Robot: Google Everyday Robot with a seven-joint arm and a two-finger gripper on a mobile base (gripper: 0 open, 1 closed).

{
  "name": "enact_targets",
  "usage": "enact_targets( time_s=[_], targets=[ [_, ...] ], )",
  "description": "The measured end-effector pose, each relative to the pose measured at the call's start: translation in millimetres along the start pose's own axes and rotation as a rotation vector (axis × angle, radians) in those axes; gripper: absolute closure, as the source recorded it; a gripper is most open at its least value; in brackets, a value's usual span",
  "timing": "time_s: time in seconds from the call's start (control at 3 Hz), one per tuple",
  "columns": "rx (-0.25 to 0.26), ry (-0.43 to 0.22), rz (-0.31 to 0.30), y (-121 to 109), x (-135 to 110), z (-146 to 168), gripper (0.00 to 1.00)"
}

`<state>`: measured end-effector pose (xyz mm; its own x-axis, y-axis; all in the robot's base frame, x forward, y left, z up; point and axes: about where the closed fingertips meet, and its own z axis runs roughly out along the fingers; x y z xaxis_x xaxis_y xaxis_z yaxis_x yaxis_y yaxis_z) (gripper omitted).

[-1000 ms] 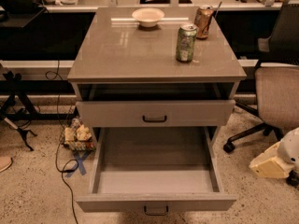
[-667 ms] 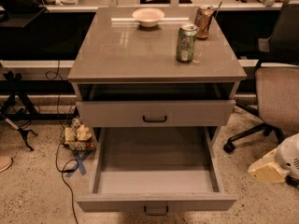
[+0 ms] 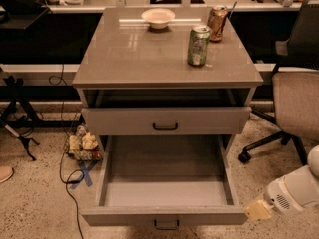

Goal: Close middle drawer

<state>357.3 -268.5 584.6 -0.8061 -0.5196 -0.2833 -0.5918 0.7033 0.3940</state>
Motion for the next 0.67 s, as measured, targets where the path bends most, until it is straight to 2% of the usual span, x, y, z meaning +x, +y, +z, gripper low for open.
enact_targets(
  time_s=[0.33, 0.67],
  targets=[
    [-0.035, 0.019, 0.093, -10, 25, 51, 1.0],
    [-0.051, 0.012, 0.16, -18, 37, 94, 1.0]
  ],
)
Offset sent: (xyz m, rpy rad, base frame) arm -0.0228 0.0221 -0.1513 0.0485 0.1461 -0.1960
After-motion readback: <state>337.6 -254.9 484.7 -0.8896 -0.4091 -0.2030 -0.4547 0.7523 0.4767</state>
